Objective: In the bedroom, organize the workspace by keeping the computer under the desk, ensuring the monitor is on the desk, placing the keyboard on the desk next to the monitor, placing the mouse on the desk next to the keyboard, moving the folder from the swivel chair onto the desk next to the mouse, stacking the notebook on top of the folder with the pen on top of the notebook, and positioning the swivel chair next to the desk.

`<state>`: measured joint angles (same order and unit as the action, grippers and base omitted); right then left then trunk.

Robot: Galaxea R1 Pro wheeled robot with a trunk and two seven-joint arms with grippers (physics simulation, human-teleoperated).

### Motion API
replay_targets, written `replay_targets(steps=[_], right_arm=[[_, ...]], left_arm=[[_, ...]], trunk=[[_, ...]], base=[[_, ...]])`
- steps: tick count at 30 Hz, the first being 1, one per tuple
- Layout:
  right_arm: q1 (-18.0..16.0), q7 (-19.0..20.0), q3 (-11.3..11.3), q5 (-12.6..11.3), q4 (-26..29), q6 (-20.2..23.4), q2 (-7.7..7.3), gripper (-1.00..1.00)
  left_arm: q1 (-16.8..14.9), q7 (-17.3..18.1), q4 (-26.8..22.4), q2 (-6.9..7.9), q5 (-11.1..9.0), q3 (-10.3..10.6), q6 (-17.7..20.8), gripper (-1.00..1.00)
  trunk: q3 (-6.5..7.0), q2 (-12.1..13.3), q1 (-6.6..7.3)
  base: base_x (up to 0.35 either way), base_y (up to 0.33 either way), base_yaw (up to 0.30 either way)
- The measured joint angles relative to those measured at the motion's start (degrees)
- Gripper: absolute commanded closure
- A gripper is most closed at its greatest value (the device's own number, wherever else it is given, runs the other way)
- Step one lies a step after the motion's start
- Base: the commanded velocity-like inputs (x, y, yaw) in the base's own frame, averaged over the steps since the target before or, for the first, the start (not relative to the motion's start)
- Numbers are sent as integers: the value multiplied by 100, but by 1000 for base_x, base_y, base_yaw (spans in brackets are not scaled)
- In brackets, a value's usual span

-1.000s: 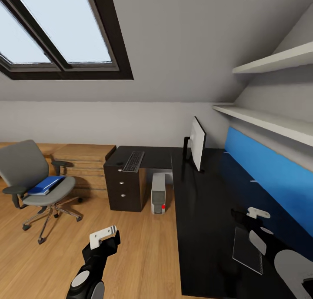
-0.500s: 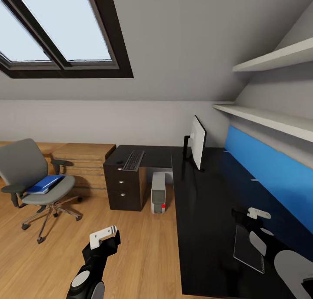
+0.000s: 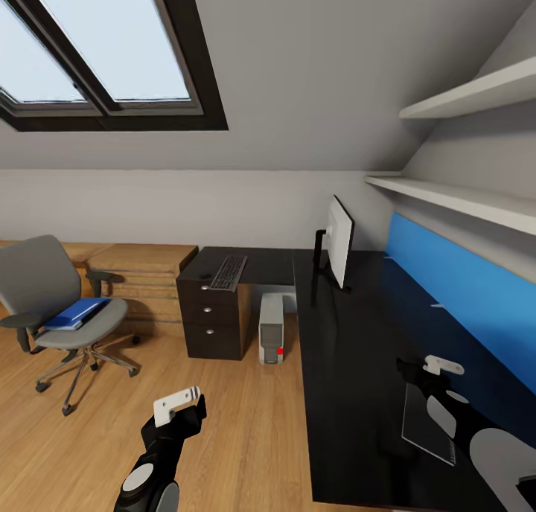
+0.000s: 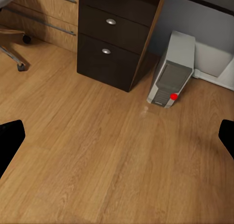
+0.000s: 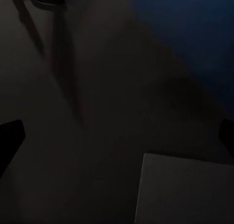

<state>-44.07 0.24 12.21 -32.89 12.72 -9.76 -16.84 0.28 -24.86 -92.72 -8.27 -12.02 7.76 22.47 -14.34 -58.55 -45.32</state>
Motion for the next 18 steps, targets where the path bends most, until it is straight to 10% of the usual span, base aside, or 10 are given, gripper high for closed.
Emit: replay_targets(steps=[11,18], right_arm=[[-59,-113,-19,6,137,96,-19,-100],[-475,-733,-20,312,476,1047,-21,-100]], left_arm=[[0,1,0,7,0,-8,0,-100],[0,-1,4,15,5,-2,-6,-100]], trunk=[[-36,-82,-45],[-36,-82,-44]], base=[[0,0,0],[0,0,0]])
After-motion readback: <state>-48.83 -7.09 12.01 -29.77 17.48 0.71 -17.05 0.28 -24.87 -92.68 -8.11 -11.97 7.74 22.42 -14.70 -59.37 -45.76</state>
